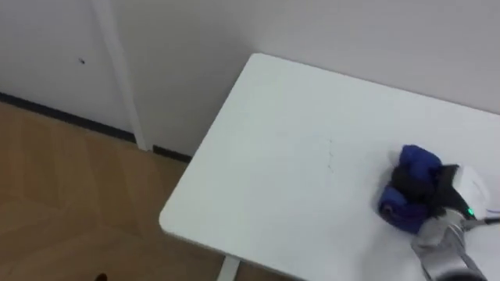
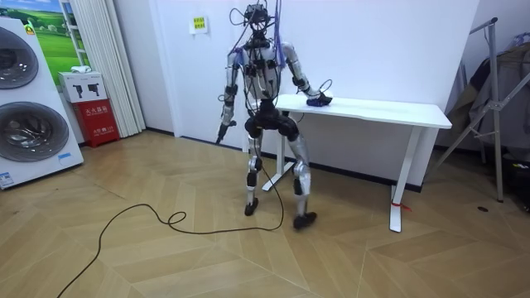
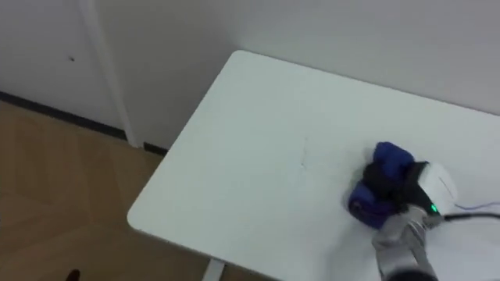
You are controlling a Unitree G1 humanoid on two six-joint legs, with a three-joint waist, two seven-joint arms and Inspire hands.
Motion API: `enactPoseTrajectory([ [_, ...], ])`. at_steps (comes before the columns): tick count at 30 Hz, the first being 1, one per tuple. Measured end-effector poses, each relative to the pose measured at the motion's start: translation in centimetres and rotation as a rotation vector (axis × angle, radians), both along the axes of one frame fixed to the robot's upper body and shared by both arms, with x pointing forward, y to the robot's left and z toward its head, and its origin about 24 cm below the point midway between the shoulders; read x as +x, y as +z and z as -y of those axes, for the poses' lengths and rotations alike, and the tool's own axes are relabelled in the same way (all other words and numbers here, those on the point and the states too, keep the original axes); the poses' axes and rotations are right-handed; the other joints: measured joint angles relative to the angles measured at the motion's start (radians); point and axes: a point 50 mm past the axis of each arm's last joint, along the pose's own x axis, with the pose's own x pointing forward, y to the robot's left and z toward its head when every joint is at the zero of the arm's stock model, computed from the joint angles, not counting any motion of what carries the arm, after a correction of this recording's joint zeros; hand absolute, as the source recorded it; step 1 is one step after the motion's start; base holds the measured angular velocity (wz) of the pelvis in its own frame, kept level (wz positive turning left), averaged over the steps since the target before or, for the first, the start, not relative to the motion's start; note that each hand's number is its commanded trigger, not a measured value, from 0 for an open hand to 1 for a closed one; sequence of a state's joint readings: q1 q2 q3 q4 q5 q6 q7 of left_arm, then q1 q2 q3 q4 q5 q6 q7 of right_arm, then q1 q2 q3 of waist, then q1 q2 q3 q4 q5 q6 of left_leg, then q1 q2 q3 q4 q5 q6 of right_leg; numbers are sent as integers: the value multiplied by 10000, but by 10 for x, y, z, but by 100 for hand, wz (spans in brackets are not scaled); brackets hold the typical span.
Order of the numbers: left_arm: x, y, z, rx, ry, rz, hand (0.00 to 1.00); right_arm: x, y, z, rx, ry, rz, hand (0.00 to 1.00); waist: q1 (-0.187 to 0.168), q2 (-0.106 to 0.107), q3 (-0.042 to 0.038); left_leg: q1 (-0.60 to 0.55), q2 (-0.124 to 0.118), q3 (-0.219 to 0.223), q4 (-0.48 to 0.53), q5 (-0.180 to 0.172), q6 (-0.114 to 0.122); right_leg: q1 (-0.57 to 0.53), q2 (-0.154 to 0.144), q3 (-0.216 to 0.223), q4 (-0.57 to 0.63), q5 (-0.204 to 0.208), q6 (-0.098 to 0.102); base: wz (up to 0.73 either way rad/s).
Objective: Wipe table
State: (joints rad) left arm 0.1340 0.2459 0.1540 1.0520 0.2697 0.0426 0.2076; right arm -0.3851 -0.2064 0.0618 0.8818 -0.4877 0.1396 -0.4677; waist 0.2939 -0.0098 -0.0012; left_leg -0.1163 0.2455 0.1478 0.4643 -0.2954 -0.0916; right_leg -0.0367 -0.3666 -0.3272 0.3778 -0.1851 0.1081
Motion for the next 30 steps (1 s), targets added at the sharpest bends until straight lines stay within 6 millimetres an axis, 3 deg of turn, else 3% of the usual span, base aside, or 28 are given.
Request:
enactPoseTrajectory([
  [1,7,1,0,6,-141,137,0,10,8,-6,-73,414,160,100,27,-39,-2,-217,129,-148,-1,119,-157,5,0,-3,-322,216,13,25],
  [3,20,7,-7,128,-179,471,0,35,32,-24,-153,1633,685,100,237,-275,42,-797,644,-751,-142,621,-908,-49,235,-52,-1011,890,78,43],
  [4,21,9,-10,214,-171,500,0,39,36,-27,-194,1840,787,100,279,-391,27,-863,825,-836,-231,754,-1116,-143,328,-58,-900,925,47,39],
  [5,16,9,-13,290,-55,416,0,39,36,-26,-340,2036,770,100,430,-368,11,-851,1229,-1047,-384,1008,-1517,-381,656,-149,-124,279,1065,29],
  [6,4,7,-13,196,113,142,0,35,34,-21,-583,2083,706,100,355,-177,19,-815,1754,-1240,-622,1460,-1082,-612,1122,-353,735,-302,561,45],
  [7,-14,4,-13,126,255,-301,0,21,25,-12,-653,2013,563,100,26,-254,25,-818,1897,-1141,-952,2270,-408,-616,1313,-519,1111,-794,286,51],
  [8,-26,2,-11,19,327,-609,0,13,20,-5,-748,1941,441,100,-169,-331,-1,-805,1965,-1006,-1053,2673,-347,-552,1372,-631,1190,-959,190,59],
  [9,-49,-3,-4,-223,532,-1186,0,-3,13,14,-839,1514,323,100,-546,-411,65,-826,1894,-752,-983,2930,-397,-338,1438,-957,1175,-1137,3,47],
  [10,-58,-4,-2,-346,647,-1403,0,-12,9,24,-870,1167,250,100,-748,-400,74,-865,1814,-559,-818,2902,-387,-164,1455,-1147,1020,-1190,-52,74],
  [11,-72,-5,0,-496,772,-1734,0,-35,2,44,-940,420,126,100,-1181,-413,76,-1061,1495,-398,-322,2738,-333,154,1492,-1572,709,-1229,-121,85],
  [12,-83,-4,-1,-495,794,-1993,0,-54,-3,63,-947,-312,-40,100,-1516,-525,92,-1188,912,-377,288,2309,-285,390,1534,-1762,449,-1229,-133,80],
  [13,-86,-4,-1,-526,821,-2049,0,-62,-5,70,-949,-574,-168,100,-1582,-515,76,-1192,664,-379,527,2015,-227,509,1577,-1838,302,-1213,-160,52],
  [14,-87,-3,0,-549,816,-2053,0,-74,-7,81,-1035,-938,-349,100,-1722,-413,51,-1117,115,-378,809,1431,-136,752,1679,-1915,50,-1144,-216,17],
  [15,-84,-3,0,-553,785,-1942,0,-77,-6,85,-1110,-1075,-453,100,-1749,-326,58,-973,-284,-338,831,978,-15,863,1822,-1866,-138,-1070,-281,0],
  [16,-82,-3,0,-554,771,-1852,0,-76,-5,86,-1162,-1069,-458,100,-1705,-289,54,-902,-405,-273,801,831,112,866,1894,-1780,-210,-1027,-308,-51],
  [18,-75,-5,6,-683,765,-1621,0,-62,-2,75,-1113,-922,-327,100,-990,-121,46,-200,-502,-48,34,701,98,638,2147,-955,-376,-794,-375,-105],
  [19,-73,-7,9,-780,772,-1567,0,-55,0,69,-1213,-720,-268,100,-868,-24,34,-61,-505,-16,-149,682,28,555,2193,-770,-433,-705,-371,-105],
  [20,-66,-9,15,-947,772,-1459,0,-41,8,57,-1628,-127,-150,100,-649,111,20,118,-526,106,-518,704,-82,392,2255,-468,-567,-503,-357,-89],
  [21,-57,-10,17,-1009,744,-1259,0,-23,14,38,-1682,603,90,100,-384,105,-2,297,-576,335,-1041,811,-257,86,2267,-146,-538,-354,-353,-82],
  [22,-53,-10,17,-1025,756,-1154,0,-12,19,25,-1638,1014,263,100,-259,103,-1,354,-609,438,-1268,846,-279,-76,2268,-18,-540,-284,-364,-73],
  [24,-36,-9,18,-980,827,-726,0,18,33,-27,-1443,2754,814,100,-107,41,40,327,-754,424,-1708,1098,-237,-372,2203,3,-607,-110,-367,-21],
  [25,-28,-8,20,-1021,762,-503,0,23,34,-42,-1385,3383,909,100,-57,20,51,303,-853,348,-1868,1186,-210,-352,2129,-124,-695,-97,-342,27],
  [27,-21,-6,21,-1009,667,-253,0,24,35,-52,-1139,3763,1139,100,-8,-55,80,190,-1031,69,-2007,1286,-136,-300,1976,-410,-717,-123,-273,47],
  [30,-29,-6,18,-804,884,-421,0,13,25,-43,-705,3308,1231,100,-217,-137,75,213,-1236,-307,-2135,1334,-64,30,1831,-870,-927,-48,-137,49],
])
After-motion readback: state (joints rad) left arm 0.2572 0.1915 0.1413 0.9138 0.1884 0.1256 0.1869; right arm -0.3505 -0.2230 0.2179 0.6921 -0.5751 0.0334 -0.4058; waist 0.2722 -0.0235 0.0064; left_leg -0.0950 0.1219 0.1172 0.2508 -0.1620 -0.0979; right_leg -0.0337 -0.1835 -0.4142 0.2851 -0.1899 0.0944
